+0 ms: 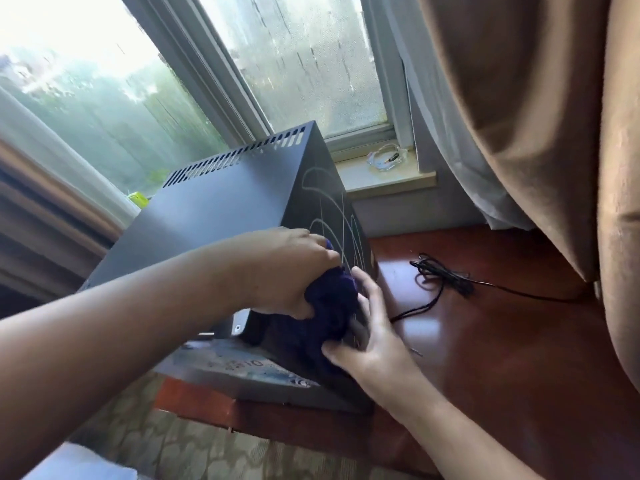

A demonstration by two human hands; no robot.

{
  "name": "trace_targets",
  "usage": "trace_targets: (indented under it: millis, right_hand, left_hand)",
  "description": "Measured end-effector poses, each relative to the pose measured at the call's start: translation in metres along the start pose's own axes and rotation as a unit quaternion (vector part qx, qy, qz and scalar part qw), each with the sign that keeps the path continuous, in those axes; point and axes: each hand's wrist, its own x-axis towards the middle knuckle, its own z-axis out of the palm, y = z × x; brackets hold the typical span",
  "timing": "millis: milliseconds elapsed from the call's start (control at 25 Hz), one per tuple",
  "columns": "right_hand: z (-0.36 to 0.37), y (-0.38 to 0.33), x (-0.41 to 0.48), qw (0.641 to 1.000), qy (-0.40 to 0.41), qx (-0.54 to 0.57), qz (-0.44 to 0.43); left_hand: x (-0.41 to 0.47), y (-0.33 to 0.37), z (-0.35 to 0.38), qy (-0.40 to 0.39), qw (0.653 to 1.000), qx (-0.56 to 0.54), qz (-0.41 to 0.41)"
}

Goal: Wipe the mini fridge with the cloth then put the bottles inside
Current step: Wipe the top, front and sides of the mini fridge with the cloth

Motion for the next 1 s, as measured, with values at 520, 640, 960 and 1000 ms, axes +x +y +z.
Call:
trace_targets:
  millis: [520,640,960,1000]
  right_hand:
    - [-0.009,-0.011,0.085,0.981,0.137,-0.098,-0.097]
    - [-0.021,-0.03,0.149,0.974,0.164,-0.119,-0.102]
    - [-0.057,-0.054,0.279,0.965,0.19,-0.173,-0.05]
    - [-0.056,-0.052,0.275,0.968,0.187,-0.164,-0.042]
  left_hand:
    - [0.045,-0.082,-0.021,0.023,0.997,-0.059,0.047]
    - [0.085,-0.126,-0.036,0.04,0.998,-0.043,0.031]
    - [0.184,-0.198,-0.041,0.084,0.995,-0.036,-0.03]
    - [0.184,-0.196,-0.04,0.082,0.995,-0.034,-0.037]
